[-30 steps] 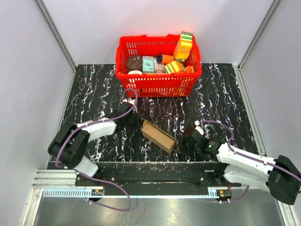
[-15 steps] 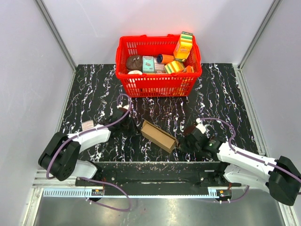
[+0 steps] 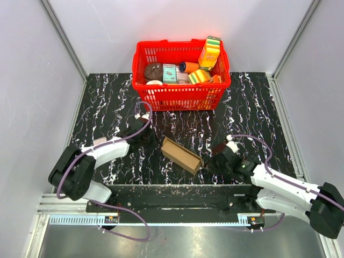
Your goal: Fold the paper box
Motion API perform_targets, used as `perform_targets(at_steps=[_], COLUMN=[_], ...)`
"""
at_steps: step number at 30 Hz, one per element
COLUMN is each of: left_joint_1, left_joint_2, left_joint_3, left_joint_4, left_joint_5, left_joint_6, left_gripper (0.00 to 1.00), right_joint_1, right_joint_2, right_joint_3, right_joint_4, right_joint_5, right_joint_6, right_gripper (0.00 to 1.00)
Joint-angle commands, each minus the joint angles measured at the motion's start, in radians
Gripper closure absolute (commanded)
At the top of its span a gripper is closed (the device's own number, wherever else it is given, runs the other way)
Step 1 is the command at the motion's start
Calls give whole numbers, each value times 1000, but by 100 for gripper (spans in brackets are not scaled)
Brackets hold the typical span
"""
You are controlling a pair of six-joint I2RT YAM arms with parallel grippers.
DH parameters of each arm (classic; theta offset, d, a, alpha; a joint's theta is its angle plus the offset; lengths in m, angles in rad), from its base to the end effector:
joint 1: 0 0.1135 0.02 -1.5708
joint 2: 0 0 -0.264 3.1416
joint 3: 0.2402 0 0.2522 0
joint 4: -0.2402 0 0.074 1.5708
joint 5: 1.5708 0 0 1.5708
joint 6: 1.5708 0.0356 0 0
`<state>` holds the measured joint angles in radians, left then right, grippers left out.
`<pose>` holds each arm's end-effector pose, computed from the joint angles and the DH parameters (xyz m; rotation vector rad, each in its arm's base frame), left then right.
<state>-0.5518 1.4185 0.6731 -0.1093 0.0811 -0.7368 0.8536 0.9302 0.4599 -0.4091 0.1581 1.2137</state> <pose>0.2306 -0.1453 0.1698 -0.1961 2.5313 -0.6529 0.1208 0.1300 0.1835 0.5327 2.5166 0.6915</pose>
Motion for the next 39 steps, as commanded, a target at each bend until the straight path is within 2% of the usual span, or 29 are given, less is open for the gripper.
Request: perform_targets(at_steps=[1, 6, 20, 39], left_joint_1=[-2, -2, -8, -112], left_joint_2=[57, 99, 5, -76], left_joint_3=[54, 45, -64, -138], left_joint_4=[80, 106, 160, 223], left_joint_5=[9, 55, 77, 57], left_joint_6=[5, -13, -56, -115], left_gripper=[90, 92, 92, 92], right_joint_1=[-19, -39, -94, -143], right_joint_2=[-21, -2, 28, 82], right_joint_3=[-21, -41, -55, -18], right_joint_4=[30, 85, 176, 204], right_joint_5=[5, -40, -111, -134], right_joint_6=[18, 18, -3, -74], right_gripper=[96, 96, 96, 96])
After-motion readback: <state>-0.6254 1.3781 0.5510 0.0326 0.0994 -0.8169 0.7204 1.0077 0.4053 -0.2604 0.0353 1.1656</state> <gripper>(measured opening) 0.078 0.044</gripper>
